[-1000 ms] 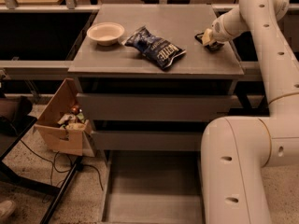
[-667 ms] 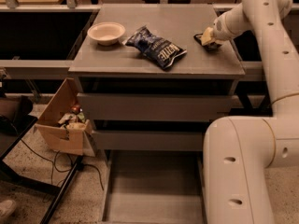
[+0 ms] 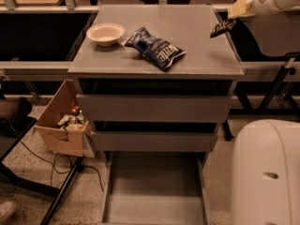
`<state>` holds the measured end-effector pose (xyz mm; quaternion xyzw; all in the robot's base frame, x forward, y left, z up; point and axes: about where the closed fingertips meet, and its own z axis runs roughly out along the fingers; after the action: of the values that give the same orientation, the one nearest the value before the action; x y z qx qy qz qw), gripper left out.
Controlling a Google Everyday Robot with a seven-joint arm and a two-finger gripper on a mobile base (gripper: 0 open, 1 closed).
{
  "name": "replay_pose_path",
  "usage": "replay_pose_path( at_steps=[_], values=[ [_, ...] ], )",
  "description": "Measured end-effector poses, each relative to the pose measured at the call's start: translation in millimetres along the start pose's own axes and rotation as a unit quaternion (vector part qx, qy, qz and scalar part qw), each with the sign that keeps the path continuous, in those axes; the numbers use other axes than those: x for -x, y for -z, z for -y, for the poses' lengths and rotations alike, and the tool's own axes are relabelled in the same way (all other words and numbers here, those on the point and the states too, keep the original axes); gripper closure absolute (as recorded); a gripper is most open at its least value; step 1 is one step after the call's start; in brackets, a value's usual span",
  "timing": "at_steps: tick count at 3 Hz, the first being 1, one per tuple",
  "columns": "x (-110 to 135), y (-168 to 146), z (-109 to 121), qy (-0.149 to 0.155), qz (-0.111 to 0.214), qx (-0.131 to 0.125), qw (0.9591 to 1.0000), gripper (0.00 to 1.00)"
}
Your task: Place rxbar chocolate into bottom drawer
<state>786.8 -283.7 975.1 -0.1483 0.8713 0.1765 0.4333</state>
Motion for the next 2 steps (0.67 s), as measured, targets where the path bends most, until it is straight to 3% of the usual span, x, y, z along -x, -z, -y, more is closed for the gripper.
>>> replay_pose_path(
  at_steps=[2],
  values=[
    [3, 178, 23, -0.004, 0.054, -0.035, 0.9979, 1.00]
  ],
)
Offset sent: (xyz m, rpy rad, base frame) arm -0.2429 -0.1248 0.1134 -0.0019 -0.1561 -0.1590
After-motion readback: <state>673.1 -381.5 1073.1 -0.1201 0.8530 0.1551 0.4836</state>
